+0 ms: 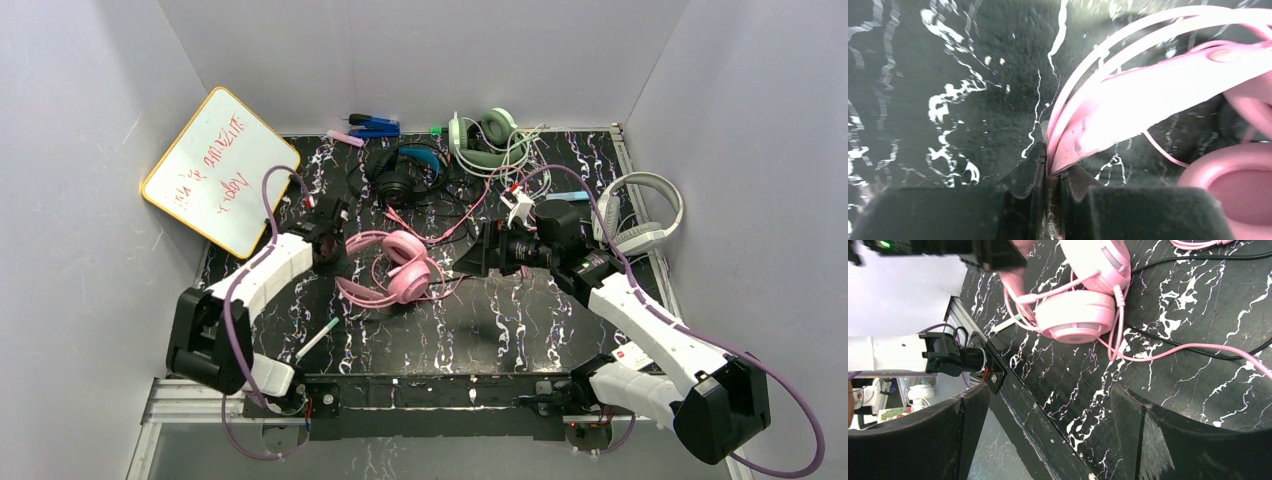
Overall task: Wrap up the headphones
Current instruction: Pick up the headphones from the center of the board.
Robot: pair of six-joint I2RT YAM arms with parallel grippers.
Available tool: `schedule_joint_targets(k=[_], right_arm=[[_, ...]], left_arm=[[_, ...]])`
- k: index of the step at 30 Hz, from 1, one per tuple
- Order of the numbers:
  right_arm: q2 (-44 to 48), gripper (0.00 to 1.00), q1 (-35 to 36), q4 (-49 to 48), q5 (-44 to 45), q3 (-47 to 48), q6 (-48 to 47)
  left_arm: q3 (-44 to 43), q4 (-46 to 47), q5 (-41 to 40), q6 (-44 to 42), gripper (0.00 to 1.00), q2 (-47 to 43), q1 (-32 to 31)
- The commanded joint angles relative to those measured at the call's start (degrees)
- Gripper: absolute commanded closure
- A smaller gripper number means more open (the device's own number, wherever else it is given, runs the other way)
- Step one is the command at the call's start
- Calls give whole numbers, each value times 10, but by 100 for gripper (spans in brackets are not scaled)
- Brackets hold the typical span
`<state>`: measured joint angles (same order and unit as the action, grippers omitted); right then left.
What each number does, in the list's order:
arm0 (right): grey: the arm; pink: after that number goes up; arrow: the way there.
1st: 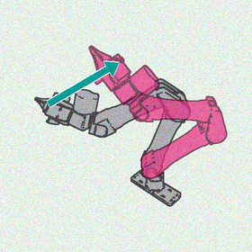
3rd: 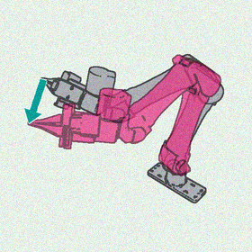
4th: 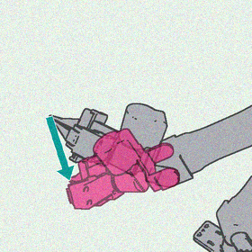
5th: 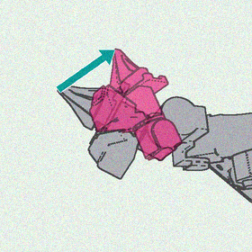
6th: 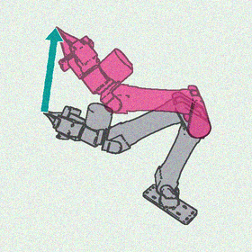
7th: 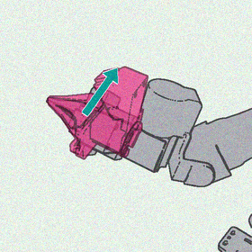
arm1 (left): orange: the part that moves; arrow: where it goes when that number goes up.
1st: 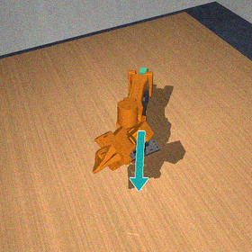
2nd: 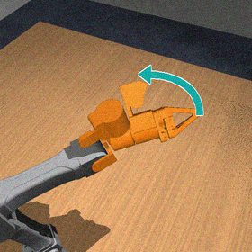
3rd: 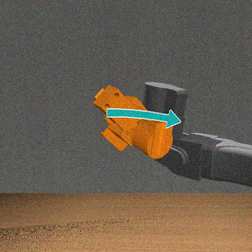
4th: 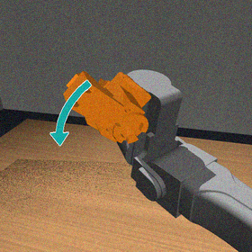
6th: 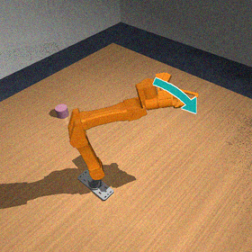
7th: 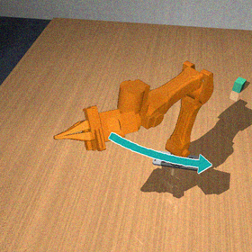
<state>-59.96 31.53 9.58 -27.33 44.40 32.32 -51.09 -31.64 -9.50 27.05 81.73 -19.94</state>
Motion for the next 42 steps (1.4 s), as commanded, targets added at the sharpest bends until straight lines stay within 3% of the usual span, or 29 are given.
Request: schedule_joint_targets(k=[1, 13, 22, 27, 34, 37, 42], right_arm=[[12, 2, 3, -9, -21, 20, -35], [100, 1, 5, -99, -38, 7, -103], [168, 1, 5, -293, -18, -87, -113], [137, 1, 5, -394, -63, -105, -100], [51, 2, 32, -590, -49, -140, -97], [1, 10, 52, -648, -59, -131, -98], [-66, 26, 90, -656, -44, -99, -108]], left_arm=[[-105, -93, -22, -4, 100, -77, 0], [-276, -202, 63, 44, 100, -126, -1], [-405, -224, 169, 126, 100, -170, 0], [-485, -240, 210, 151, 100, -161, -1], [-497, -177, 308, 225, 100, -165, 0], [-508, -169, 319, 237, 100, -163, 0], [-520, -160, 333, 254, 100, -161, 0]])
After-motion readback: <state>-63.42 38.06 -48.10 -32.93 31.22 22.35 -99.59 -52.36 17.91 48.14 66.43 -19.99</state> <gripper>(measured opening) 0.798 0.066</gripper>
